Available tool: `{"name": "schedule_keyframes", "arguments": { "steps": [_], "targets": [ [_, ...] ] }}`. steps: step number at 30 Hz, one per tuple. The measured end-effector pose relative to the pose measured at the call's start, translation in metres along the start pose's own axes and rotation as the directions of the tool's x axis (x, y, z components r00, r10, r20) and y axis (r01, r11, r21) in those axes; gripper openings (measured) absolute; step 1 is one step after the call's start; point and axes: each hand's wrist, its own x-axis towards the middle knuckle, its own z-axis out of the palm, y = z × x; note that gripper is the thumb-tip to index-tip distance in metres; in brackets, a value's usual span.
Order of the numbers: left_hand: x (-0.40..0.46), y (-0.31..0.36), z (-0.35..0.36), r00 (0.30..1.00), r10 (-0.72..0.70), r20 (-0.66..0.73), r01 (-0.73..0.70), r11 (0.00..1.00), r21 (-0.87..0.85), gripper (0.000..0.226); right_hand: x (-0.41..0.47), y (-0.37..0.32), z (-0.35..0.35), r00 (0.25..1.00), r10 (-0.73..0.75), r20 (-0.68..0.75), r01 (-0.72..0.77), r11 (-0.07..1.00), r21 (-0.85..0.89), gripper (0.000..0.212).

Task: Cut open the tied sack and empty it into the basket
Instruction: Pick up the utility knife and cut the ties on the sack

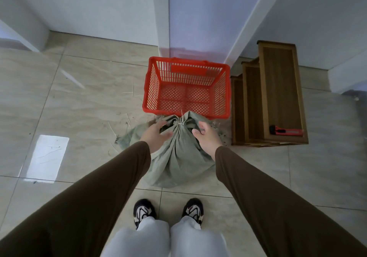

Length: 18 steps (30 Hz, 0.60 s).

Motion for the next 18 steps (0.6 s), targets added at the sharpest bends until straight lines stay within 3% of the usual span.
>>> {"name": "schedule_keyframes", "arguments": {
  "steps": [12, 18],
  "targets": [
    [0.078, -0.041, 0.055, 0.995, -0.053, 0.090, 0.050, 0.998, 0.029, 0.080, 0.076, 0.050, 0.042, 0.984, 0.105, 0.141, -0.095, 0.993, -0.072, 0.072],
    [0.089, -0.046, 0.075, 0.983, -0.127, 0.129, 0.138, 0.987, -0.079, 0.096, 0.080, 0.063, 0.055, 0.975, 0.136, 0.174, -0.132, 0.991, -0.032, 0.080]
  ]
}}
